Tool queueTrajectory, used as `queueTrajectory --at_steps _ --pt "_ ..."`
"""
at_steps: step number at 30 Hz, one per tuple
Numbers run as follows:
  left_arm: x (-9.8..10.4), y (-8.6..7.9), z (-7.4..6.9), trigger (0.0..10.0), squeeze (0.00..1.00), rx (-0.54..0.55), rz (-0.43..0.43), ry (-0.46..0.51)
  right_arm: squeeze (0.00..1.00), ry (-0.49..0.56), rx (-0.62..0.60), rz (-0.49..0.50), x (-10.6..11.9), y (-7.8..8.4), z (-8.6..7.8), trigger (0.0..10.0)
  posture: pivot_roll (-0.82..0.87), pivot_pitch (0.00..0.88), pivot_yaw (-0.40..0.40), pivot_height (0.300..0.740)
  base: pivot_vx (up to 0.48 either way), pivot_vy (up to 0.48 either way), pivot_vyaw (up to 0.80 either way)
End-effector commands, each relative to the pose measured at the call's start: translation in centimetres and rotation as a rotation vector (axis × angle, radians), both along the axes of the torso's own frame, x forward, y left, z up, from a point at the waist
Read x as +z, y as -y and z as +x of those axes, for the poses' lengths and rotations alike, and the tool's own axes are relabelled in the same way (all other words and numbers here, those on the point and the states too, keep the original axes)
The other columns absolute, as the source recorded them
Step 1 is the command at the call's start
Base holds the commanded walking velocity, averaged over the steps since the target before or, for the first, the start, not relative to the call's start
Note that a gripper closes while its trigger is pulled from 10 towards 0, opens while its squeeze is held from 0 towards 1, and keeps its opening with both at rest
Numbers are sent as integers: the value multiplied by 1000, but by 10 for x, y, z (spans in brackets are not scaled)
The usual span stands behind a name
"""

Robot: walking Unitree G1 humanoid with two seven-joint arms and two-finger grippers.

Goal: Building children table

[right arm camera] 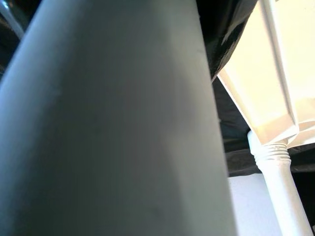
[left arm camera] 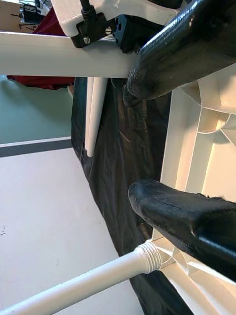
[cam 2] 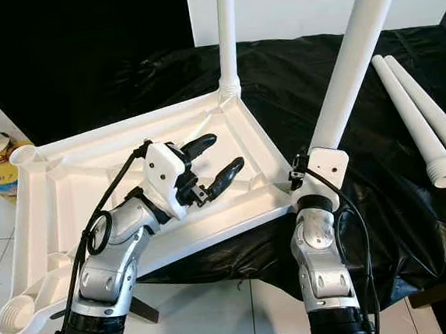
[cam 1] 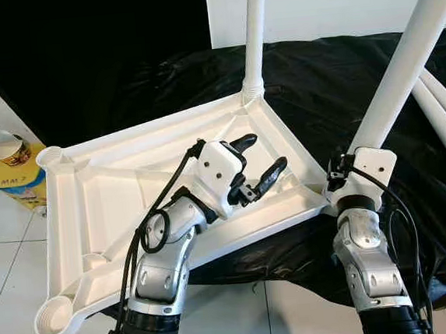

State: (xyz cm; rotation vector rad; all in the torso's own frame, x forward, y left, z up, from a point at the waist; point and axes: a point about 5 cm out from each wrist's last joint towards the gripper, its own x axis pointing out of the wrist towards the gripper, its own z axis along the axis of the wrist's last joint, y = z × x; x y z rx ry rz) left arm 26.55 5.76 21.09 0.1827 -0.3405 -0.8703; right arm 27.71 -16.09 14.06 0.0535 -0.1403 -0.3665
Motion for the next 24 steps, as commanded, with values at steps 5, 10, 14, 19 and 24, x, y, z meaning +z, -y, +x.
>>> queueTrajectory --at_steps 5,10,14,19,24 --pt "1 -2 1 10000 0 82 -32 10 0 -131 -73 60 -27 9 -9 10000 23 88 15 740 0 0 0" --pt "2 -2 2 10000 0 84 -34 10 0 -88 -69 73 -20 10 -9 10000 24 90 16 740 0 0 0" --pt "2 -3 2 10000 0 89 -35 11 0 149 -24 41 28 8 -7 10000 21 95 22 740 0 0 0" --pt "3 -3 3 10000 0 89 -36 12 0 185 -13 28 37 6 -7 10000 21 98 23 740 0 0 0" --pt "3 -3 3 10000 0 90 -37 13 0 166 -11 24 33 5 -7 10000 22 100 24 740 0 0 0"
